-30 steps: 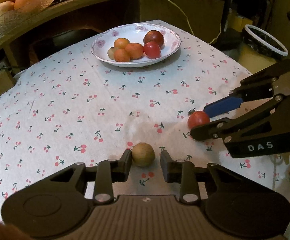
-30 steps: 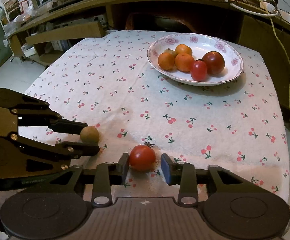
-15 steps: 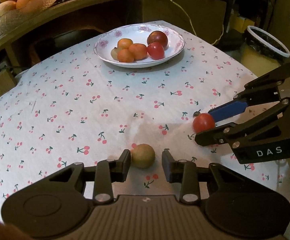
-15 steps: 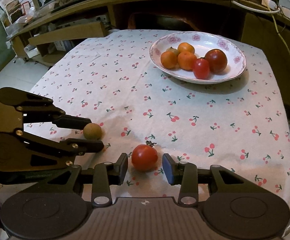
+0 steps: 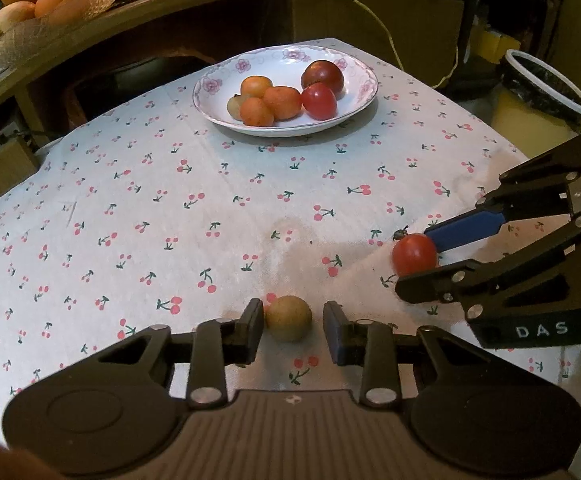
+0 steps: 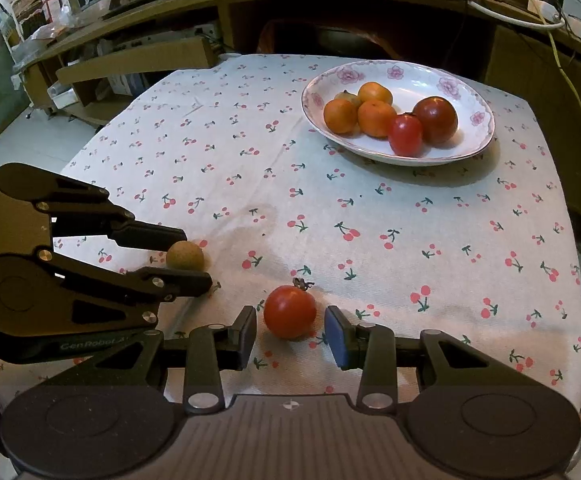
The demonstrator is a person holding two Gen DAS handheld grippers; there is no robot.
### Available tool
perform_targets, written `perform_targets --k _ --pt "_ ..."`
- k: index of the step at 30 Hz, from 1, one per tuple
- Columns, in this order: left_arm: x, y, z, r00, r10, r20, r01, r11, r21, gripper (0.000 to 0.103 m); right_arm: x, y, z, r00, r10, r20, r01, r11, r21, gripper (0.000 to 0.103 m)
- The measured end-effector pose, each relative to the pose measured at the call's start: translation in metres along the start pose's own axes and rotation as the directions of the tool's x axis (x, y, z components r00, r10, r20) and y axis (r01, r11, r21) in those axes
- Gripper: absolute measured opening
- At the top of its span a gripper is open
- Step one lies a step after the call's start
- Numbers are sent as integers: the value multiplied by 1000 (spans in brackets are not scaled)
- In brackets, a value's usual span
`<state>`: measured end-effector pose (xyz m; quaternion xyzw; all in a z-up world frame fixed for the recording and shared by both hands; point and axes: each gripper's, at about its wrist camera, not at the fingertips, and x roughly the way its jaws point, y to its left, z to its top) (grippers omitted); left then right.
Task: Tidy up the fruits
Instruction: 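Carry the kiwi and the tomato toward the white plate with both tools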
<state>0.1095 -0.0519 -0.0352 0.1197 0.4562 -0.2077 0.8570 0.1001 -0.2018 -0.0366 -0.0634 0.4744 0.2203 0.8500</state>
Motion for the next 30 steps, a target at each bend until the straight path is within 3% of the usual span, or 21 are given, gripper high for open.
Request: perform_targets --k 3,30 --pt "0 -4 2 1000 10 0 -10 1000 13 32 1 0 1 1000 -5 -6 5 1000 0 30" --pt "-7 -8 30 997 31 64 -32 999 19 30 -9 -8 19 998 -21 54 19 999 42 29"
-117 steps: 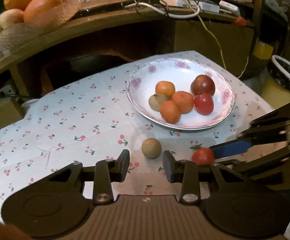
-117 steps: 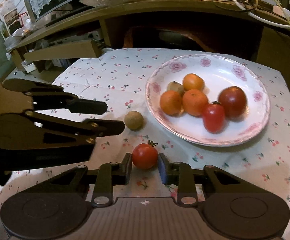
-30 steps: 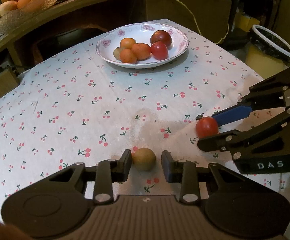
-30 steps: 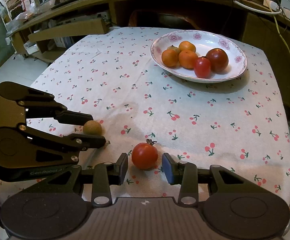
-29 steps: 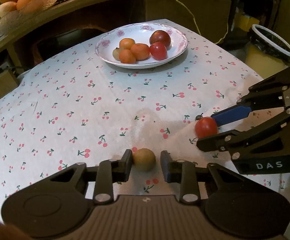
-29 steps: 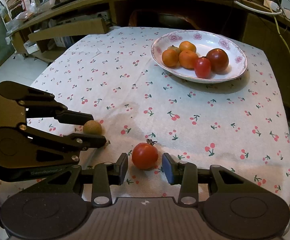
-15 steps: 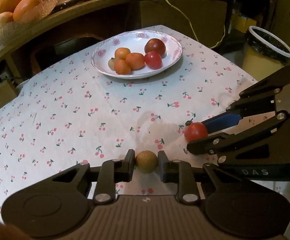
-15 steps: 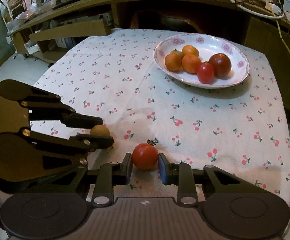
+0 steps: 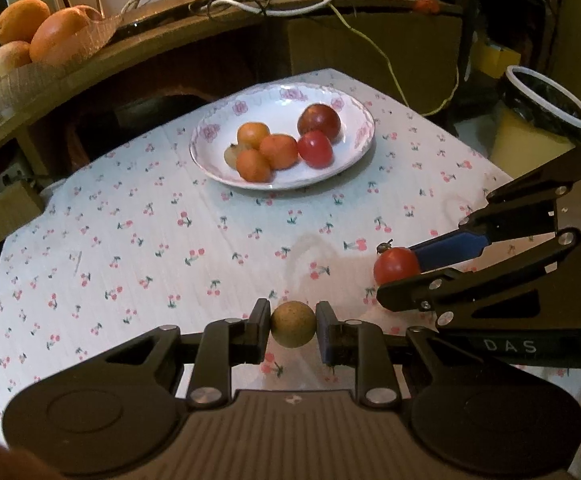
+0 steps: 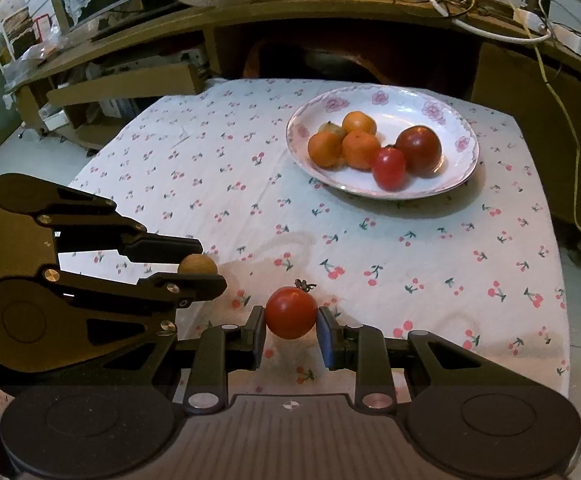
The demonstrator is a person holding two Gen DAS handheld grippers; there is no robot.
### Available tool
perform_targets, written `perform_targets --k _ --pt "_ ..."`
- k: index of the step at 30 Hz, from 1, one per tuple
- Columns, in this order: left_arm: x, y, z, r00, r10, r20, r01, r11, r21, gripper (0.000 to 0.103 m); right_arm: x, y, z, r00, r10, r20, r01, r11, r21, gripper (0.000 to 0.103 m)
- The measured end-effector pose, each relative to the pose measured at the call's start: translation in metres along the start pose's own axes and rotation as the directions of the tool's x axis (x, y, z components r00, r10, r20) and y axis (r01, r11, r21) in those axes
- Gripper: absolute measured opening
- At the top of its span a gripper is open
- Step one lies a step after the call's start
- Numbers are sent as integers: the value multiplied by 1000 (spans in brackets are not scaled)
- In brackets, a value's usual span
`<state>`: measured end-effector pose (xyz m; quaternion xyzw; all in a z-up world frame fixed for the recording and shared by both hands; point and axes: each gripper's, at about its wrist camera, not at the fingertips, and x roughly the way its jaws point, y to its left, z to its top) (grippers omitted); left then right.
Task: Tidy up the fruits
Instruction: 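Carry the kiwi and the tomato toward the white plate with both tools, then lower and release the kiwi into the plate with the left tool while the right tool releases the tomato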
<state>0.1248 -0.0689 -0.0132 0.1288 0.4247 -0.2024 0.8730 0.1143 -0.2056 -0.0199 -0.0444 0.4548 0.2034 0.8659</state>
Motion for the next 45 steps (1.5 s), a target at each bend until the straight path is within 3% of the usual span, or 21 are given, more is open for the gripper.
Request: perform_targets --k 19,45 --pt "-2 3 38 995 51 90 -52 999 12 30 -11 -19 26 994 -44 95 40 998 48 30" --pt "4 8 64 988 65 140 -65 998 -1 30 -13 -36 44 986 -77 145 61 992 110 30"
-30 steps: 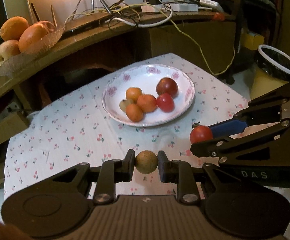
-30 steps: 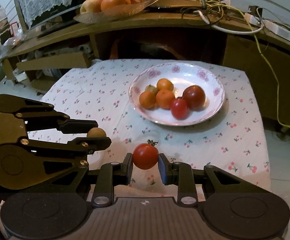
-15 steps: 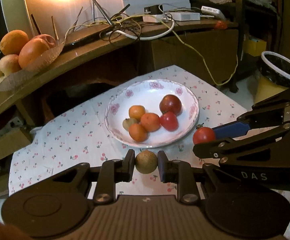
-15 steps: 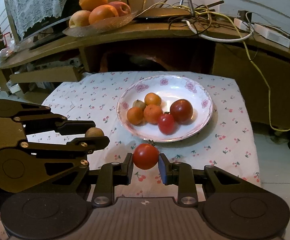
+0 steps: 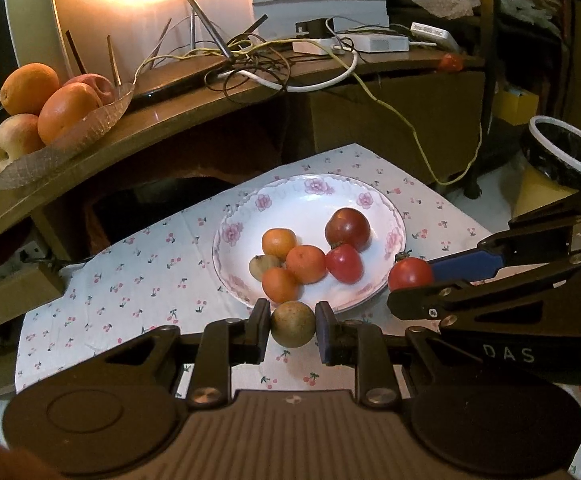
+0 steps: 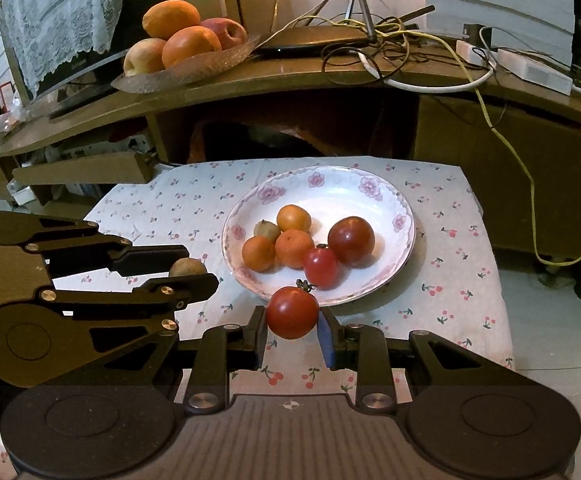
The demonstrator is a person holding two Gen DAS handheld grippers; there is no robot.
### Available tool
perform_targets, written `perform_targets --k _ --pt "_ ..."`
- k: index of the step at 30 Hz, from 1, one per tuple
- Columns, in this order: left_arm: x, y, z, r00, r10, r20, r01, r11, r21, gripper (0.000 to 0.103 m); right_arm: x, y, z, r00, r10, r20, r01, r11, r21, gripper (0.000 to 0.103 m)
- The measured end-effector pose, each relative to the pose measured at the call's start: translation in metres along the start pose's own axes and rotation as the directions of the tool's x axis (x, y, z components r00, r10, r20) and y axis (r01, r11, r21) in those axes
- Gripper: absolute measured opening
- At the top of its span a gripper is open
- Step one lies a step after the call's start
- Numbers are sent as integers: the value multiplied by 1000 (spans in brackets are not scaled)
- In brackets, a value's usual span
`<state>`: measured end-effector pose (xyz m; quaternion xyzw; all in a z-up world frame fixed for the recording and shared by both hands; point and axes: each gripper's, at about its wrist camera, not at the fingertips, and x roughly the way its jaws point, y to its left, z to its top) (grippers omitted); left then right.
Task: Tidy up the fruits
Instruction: 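Lower and release the kiwi into the plate with the left tool while the right tool releases the tomato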
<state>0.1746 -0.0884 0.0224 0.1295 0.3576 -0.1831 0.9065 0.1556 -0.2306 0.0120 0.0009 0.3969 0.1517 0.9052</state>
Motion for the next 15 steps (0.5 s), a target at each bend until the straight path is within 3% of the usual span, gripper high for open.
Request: perform_targets --k 15 --pt "18 16 20 999 -8 32 9 999 -39 30 14 -9 23 1000 -8 30 8 1000 8 30"
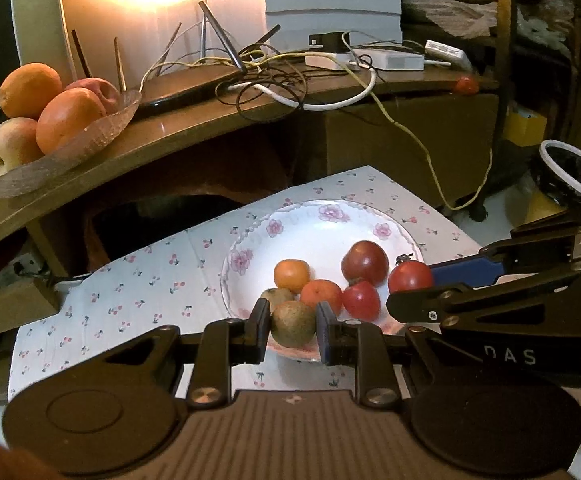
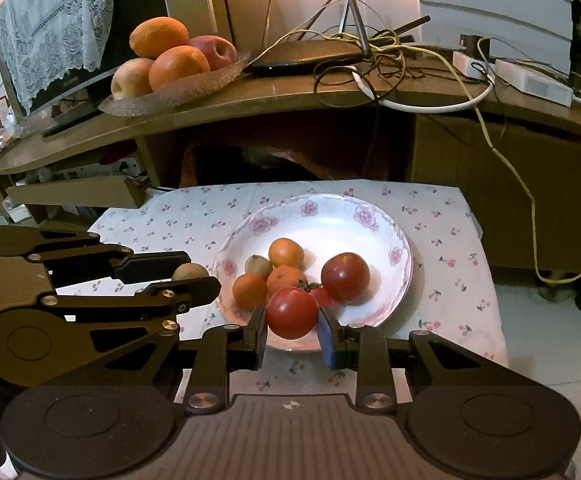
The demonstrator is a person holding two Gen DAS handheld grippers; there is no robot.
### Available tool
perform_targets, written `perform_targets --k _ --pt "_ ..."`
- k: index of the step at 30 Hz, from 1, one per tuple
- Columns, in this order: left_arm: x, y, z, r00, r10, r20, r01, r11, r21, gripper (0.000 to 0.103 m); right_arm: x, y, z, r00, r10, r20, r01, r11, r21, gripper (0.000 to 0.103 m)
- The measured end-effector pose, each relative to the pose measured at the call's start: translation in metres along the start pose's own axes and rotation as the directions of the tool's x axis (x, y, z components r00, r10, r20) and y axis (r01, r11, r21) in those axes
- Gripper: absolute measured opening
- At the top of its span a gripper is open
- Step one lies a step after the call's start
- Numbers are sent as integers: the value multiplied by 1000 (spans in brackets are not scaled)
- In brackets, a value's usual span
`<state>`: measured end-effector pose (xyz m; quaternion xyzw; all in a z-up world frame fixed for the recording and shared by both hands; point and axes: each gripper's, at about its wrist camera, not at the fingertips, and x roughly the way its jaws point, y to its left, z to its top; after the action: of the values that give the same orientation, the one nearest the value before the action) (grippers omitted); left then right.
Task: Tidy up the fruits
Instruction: 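Lower and release the kiwi into the plate with the left tool while the right tool releases the tomato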
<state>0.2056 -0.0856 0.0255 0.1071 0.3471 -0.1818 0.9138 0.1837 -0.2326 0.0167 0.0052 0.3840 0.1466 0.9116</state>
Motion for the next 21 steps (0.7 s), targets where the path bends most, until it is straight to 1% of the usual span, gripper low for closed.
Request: perform_targets --k 8,15,21 --pt "26 5 13 1000 13 -2 -13 1000 -5 30 21 -12 14 1000 -14 0 14 1000 -3 30" --pt "51 11 21 1000 24 -13 -24 1000 -10 30 43 -19 24 999 -39 -1 39 999 -26 30" --pt "65 15 25 1000 28 -14 -28 1000 -14 30 56 -22 31 998 -64 7 65 997 -52 30"
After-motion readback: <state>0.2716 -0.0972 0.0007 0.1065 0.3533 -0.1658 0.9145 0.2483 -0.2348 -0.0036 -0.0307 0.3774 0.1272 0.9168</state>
